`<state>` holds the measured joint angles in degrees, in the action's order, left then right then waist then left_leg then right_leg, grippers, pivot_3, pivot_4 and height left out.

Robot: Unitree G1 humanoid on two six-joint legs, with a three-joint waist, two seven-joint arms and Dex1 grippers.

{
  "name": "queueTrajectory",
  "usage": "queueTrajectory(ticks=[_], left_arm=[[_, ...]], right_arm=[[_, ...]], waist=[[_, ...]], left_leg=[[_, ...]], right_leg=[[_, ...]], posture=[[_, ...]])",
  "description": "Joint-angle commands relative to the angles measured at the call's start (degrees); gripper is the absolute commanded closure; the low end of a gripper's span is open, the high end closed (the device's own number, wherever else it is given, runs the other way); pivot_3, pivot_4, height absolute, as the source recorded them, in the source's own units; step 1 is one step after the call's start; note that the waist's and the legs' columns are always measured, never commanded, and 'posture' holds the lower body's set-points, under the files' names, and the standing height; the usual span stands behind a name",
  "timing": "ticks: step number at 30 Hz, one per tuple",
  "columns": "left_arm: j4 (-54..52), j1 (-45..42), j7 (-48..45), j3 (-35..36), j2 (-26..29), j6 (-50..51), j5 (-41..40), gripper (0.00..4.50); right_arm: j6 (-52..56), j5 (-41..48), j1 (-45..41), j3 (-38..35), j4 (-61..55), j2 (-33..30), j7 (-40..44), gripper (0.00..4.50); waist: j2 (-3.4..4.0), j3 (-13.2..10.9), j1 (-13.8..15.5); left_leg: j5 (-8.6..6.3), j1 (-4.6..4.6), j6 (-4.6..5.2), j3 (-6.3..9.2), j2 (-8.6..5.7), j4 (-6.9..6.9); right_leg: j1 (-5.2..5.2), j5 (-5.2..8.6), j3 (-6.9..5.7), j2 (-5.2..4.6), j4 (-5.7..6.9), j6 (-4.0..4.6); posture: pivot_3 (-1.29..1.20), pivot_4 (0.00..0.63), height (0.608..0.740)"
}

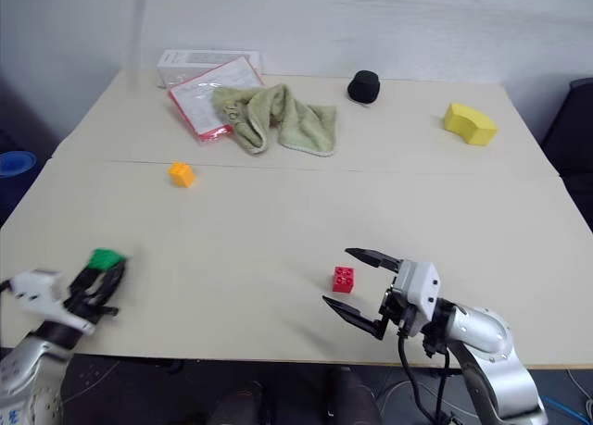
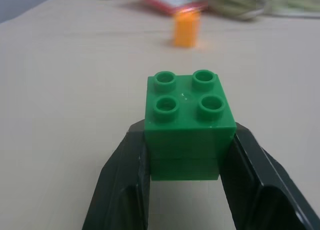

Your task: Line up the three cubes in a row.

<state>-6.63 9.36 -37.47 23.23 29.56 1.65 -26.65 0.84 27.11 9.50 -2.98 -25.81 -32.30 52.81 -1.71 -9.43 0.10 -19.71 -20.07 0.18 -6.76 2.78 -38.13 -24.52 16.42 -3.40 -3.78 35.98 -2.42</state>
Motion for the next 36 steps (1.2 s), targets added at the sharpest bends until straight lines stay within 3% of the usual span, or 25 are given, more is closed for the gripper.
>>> queueTrajectory(ticks=[1, 4, 5, 8, 13, 21, 35, 36], left_arm=[[-2.2, -6.3, -14.5, -10.9, 6.4, -0.2, 1.8, 3.0], [-0.1, -9.3, -20.0, -15.2, 8.9, -2.4, 3.3, 3.0], [2.4, -13.9, -24.2, -19.5, 9.3, -4.0, 5.5, 3.0], [16.0, -31.7, -33.9, -31.5, 3.6, -6.8, 10.7, 3.0], [26.7, -38.7, -36.8, -36.9, -2.8, -12.3, 14.6, 3.0], [36.5, -43.4, -33.4, -40.5, -9.6, -15.9, 20.8, 3.0], [40.3, -44.1, -35.3, -39.8, -8.2, -15.4, 21.5, 3.0], [40.3, -44.1, -35.4, -39.7, -8.2, -15.1, 21.3, 2.65]], right_arm=[[-1.5, 0.4, 2.7, -3.9, -3.1, -2.1, 0.4, 0.0], [-1.7, 0.4, 3.8, -4.6, -3.3, -2.6, 0.5, 0.0], [-1.8, 0.4, 5.3, -5.7, -3.8, -2.9, 0.4, 0.0], [-2.1, 0.8, 12.0, -10.6, -6.3, -3.4, -0.2, 0.0], [-2.2, 0.1, 16.3, -12.4, -8.8, -1.8, -2.6, 0.0], [-3.3, -2.3, 20.3, -11.6, -11.4, 1.1, -6.0, 0.0], [-5.1, -1.3, 22.1, -13.1, -8.4, 0.9, -3.6, 0.0], [-5.2, -1.1, 22.1, -13.2, -8.0, 0.8, -3.3, 0.0]], waist=[[0.19, 0.1, 0.3], [0.35, 0.1, -0.8], [0.37, 0.1, -1.1], [0.56, 0.0, 0.9], [0.45, 0.1, -0.1], [0.41, 0.0, -0.1], [0.39, 0.0, -0.2], [0.4, 0.0, -0.3]], left_leg=[[0.01, -0.01, 0.02, 0.01, -0.05, 0.0], [0.0, 0.01, 0.03, -0.07, -0.05, 0.06], [-0.01, 0.02, 0.0, -0.2, 0.0, 0.09], [0.11, -0.08, -0.03, -0.05, -0.03, -0.04], [0.13, -0.06, 0.05, -0.33, -0.05, -0.07], [0.19, -0.06, 0.13, -0.21, -0.11, -0.15], [0.18, -0.03, 0.17, -0.18, -0.09, -0.14], [0.18, -0.02, 0.17, -0.18, -0.09, -0.14]], right_leg=[[0.01, 0.0, -0.03, -0.04, 0.0, 0.0], [0.02, 0.0, 0.03, -0.04, -0.02, 0.0], [-0.01, 0.0, 0.15, 0.05, -0.01, 0.0], [-0.03, -0.01, -0.09, 0.22, 0.02, -0.01], [0.05, -0.09, 0.24, 0.36, 0.01, -0.15], [-0.01, -0.15, 0.22, 0.32, 0.01, -0.28], [0.04, -0.16, 0.22, 0.33, 0.01, -0.29], [0.04, -0.16, 0.22, 0.33, 0.01, -0.28]], posture=[[0.0, 0.15, 0.74], [0.0, 0.15, 0.74], [0.0, 0.15, 0.74], [0.0, 0.15, 0.74], [0.0, 0.15, 0.74], [0.0, 0.15, 0.74], [0.0, 0.15, 0.74], [0.0, 0.15, 0.74]])
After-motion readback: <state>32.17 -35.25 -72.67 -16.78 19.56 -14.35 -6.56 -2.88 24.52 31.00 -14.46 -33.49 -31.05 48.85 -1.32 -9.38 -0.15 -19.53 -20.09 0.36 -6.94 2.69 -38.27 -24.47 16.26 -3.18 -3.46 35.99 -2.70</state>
